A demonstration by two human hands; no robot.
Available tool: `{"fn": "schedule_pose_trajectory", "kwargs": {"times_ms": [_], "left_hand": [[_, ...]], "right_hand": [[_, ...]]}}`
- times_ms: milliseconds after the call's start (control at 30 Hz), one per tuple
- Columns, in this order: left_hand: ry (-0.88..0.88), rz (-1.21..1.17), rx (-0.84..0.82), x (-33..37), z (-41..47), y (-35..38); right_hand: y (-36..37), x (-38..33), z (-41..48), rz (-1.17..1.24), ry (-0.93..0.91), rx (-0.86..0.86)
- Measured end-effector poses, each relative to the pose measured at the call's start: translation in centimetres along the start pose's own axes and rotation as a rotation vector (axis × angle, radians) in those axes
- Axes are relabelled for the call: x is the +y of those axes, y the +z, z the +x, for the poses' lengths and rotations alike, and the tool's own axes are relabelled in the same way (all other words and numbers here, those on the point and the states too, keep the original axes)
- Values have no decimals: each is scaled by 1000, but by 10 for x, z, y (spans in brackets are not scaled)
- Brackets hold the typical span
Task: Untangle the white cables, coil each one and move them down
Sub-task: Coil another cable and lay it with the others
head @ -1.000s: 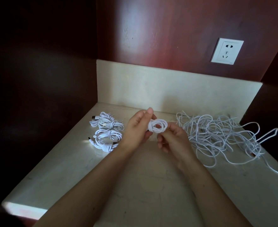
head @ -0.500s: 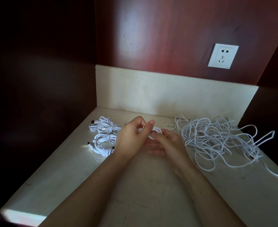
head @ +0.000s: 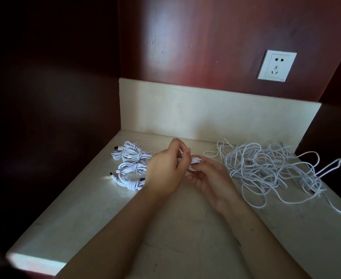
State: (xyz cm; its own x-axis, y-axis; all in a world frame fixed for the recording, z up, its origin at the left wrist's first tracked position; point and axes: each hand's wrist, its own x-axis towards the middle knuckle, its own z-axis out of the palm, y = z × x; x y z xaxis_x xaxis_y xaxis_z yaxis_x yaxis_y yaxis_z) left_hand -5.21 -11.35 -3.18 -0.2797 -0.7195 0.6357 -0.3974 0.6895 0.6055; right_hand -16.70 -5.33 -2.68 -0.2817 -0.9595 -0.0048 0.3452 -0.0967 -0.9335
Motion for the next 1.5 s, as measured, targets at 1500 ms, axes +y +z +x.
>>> {"fn": "schedule_pose_trajectory", "kwargs": {"times_ms": [1500], "left_hand": [[-499, -607, -76, -6, 6, 11]], "right_hand": [[-21, 15, 7, -870, -726, 186]]}}
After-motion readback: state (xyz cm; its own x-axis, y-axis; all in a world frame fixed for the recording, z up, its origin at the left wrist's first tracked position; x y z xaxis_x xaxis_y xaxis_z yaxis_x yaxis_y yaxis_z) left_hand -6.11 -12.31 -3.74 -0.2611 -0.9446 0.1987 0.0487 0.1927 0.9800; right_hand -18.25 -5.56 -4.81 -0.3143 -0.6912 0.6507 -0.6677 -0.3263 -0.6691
